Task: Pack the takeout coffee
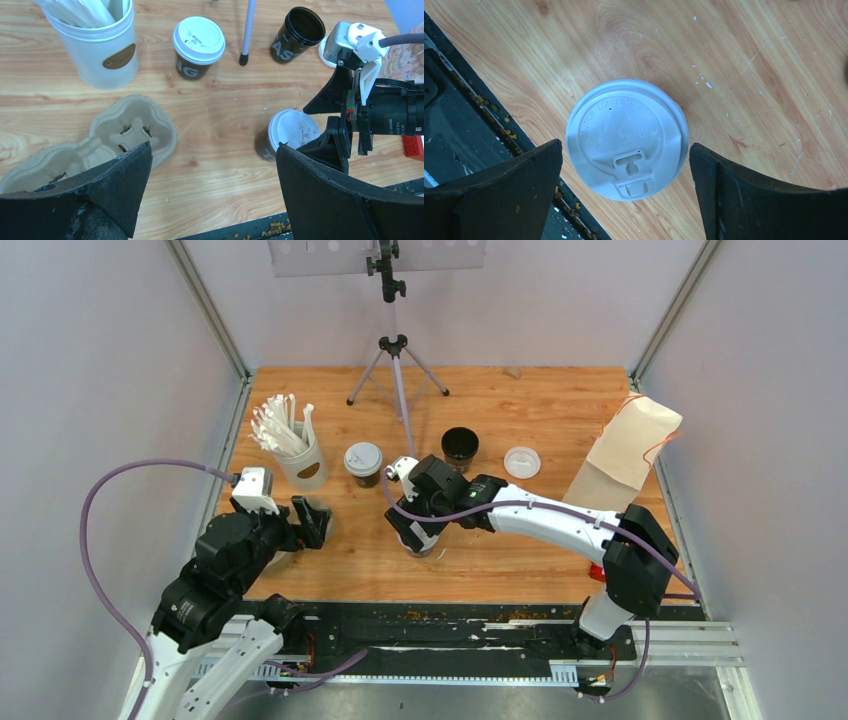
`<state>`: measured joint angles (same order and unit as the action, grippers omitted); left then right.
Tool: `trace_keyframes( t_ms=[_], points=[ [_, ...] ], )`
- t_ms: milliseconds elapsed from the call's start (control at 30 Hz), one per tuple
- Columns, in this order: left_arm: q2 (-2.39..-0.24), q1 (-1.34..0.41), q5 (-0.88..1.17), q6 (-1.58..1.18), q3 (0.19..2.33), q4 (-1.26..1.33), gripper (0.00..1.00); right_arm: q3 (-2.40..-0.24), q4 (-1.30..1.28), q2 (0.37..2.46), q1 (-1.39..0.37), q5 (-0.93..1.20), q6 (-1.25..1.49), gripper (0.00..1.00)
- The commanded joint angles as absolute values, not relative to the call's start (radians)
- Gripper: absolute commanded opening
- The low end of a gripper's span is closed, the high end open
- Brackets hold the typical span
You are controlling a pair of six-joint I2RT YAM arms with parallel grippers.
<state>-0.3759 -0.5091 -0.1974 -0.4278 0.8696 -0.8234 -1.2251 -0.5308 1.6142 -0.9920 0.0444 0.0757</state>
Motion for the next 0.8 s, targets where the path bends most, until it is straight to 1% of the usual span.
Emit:
trace_keyframes(
  t_ms=[0,267,433,767],
  points=[
    [-0.361,-0.511,-0.212,-0.420,0.856,-0.807,1.00,-1.276,-0.544,1.627,-1.005,-0.024,0.056,0.97],
    [-0.360,-0.511,-0.225,-0.419,0.853,-0.811,1.00,-1.266,-0.535,1.636,-1.009,-0.028,0.058,0.90],
    [-0.368,-0.510,-0.230,-0.417,0.851,-0.821,1.00,-1.263,-0.526,1.638,-1.011,-0.017,0.054,0.89],
    [-0.358,-0.511,-0.256,-0.425,0.836,-0.825,1.00,-1.272,-0.531,1.646,-1.011,-0.016,0.052,0.80]
  ],
)
